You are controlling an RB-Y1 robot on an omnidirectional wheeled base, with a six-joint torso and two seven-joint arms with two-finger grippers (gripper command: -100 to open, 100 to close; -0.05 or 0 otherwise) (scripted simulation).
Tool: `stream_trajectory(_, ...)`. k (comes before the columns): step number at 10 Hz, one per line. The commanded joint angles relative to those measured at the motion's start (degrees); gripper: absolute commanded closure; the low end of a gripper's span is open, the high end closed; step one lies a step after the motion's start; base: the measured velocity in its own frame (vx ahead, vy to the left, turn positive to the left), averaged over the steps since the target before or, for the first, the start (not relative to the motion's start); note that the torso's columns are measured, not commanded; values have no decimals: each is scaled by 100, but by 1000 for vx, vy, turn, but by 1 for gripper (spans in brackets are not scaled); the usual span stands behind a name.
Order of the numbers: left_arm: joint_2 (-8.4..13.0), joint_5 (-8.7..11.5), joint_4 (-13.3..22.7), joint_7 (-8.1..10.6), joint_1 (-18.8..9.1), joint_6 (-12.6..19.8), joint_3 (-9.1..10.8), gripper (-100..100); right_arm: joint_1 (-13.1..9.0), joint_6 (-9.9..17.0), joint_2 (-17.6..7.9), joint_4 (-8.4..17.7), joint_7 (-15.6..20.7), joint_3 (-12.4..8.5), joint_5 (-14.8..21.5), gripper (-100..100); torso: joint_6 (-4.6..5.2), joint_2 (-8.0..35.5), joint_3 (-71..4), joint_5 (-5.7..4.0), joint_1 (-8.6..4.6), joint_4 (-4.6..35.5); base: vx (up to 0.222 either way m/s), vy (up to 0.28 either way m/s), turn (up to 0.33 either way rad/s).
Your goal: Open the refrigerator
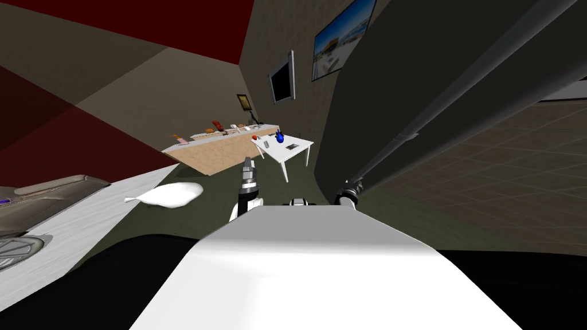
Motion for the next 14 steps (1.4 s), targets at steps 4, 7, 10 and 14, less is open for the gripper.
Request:
stream_trajectory(4,0,0,0,0,0,0,0,0,-38,150,-20,-41,322,-276,-359,100,19,13,6,0,17,-5,93,311,-76)
stream_trajectory(7,1,0,0,0,0,0,1,0,-34,298,46,9,378,-427,-496,100,46,35,19,-10,-16,-4,88,186,-78)
stream_trajectory(10,1,0,0,0,1,0,1,0,-38,367,71,1,443,-500,-556,100,24,11,7,-5,1,-6,144,221,-73)
stream_trajectory(14,1,0,0,0,0,0,1,0,-50,573,147,-26,637,-721,-734,100,8,16,8,0,-12,0,138,229,-77)
